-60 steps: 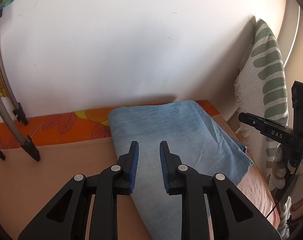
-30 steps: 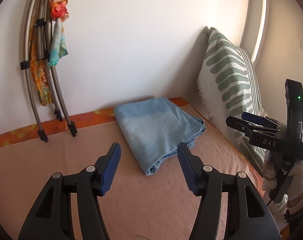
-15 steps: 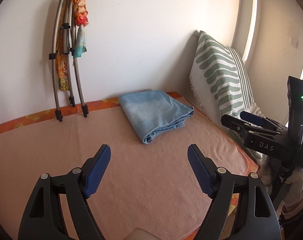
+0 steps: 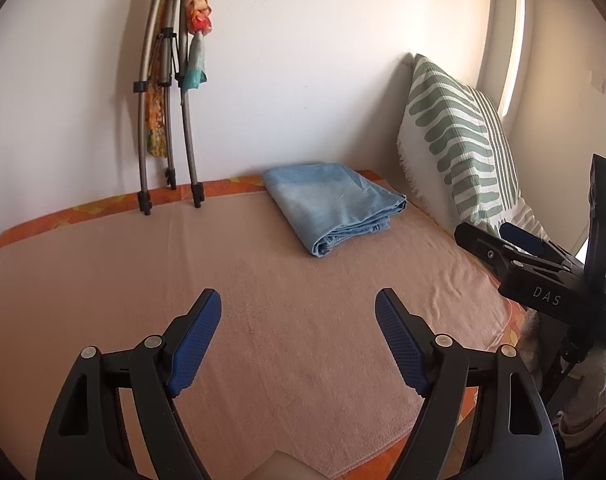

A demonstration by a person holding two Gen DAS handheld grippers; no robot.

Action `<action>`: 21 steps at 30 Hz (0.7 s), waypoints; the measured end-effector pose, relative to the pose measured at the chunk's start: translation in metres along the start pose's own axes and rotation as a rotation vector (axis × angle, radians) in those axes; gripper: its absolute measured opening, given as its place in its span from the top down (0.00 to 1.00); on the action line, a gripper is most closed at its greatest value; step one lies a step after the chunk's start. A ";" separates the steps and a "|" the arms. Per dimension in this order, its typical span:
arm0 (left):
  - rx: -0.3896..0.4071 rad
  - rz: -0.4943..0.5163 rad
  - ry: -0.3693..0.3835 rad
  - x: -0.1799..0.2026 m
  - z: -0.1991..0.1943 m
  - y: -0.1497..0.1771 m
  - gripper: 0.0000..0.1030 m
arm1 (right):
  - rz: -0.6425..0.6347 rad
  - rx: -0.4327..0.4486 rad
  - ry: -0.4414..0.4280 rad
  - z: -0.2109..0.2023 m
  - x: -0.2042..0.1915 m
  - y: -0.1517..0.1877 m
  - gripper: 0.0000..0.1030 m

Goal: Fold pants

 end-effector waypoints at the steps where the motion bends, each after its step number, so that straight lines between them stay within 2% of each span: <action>1: -0.003 0.003 -0.002 -0.001 0.000 0.002 0.23 | -0.012 0.007 0.006 -0.001 -0.001 0.000 0.00; 10: 0.016 0.034 -0.033 -0.007 -0.007 0.010 0.19 | -0.036 0.011 0.027 -0.001 0.001 0.007 0.00; 21: -0.018 0.024 -0.072 -0.017 -0.003 0.016 0.18 | -0.042 -0.003 0.002 0.002 -0.006 0.012 0.00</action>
Point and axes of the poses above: each gripper's, at about its wrist camera, not at the fingertips, and z roughly the way its jaws point, x to its right, y to its underside, the point moved 7 cm from there along z, roughly the way its jaws point, and after that the axes turned 6 degrees about x, right-handed, at the moved point
